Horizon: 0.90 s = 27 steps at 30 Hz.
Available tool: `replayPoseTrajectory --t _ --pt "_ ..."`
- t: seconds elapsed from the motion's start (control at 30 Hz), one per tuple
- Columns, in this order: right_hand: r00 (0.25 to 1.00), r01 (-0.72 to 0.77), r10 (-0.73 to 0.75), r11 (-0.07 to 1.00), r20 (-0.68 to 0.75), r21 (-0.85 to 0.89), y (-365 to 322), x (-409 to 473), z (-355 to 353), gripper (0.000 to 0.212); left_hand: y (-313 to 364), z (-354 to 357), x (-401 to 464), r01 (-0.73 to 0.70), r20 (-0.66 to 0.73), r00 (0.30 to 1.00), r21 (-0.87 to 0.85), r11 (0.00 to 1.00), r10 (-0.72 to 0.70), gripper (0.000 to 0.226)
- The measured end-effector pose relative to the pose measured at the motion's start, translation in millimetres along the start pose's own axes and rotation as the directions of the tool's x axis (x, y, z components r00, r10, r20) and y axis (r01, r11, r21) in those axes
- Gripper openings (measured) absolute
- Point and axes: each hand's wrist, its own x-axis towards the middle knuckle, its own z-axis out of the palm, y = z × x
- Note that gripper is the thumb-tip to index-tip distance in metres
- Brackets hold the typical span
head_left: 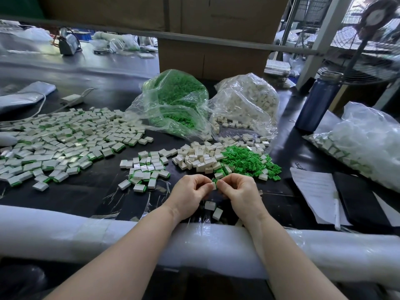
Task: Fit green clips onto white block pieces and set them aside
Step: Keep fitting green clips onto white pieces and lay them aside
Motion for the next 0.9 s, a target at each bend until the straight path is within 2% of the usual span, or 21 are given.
replayPoseTrajectory --t 0.27,0.5,0.57,0.7,0.8,0.9 --pt "0.998 0.010 -0.004 0.994 0.062 -0.105 0.0 -0.1 -1.7 0.021 -1.1 -0.6 -0.4 -0.022 -0.002 1.000 0.146 0.989 0.022 0.010" --pt "1.000 0.028 -0.028 0.996 -0.007 0.082 -0.7 -0.9 -1.9 0.009 3.5 2.5 0.3 -0.034 -0.046 0.998 0.028 0.999 0.035 0.010" --pt "1.000 0.021 -0.019 0.994 -0.019 0.107 0.3 -0.3 -2.0 0.011 3.5 3.0 0.1 -0.040 -0.047 0.998 -0.017 0.999 0.040 0.007" --pt "0.999 0.018 -0.015 0.994 -0.030 0.107 1.0 0.6 -2.5 0.015 2.2 2.6 -1.5 -0.072 -0.060 0.996 0.021 0.997 0.073 0.019" --pt "1.000 0.006 -0.005 0.986 -0.007 0.170 0.8 -0.9 -4.6 0.014 3.3 2.6 -1.0 -0.050 -0.089 0.995 -0.028 0.998 0.047 0.006" --pt "1.000 0.009 -0.009 0.985 0.001 0.171 0.4 -1.6 -6.0 0.014 4.3 1.6 -0.4 -0.020 -0.077 0.997 -0.061 0.998 0.015 0.007"
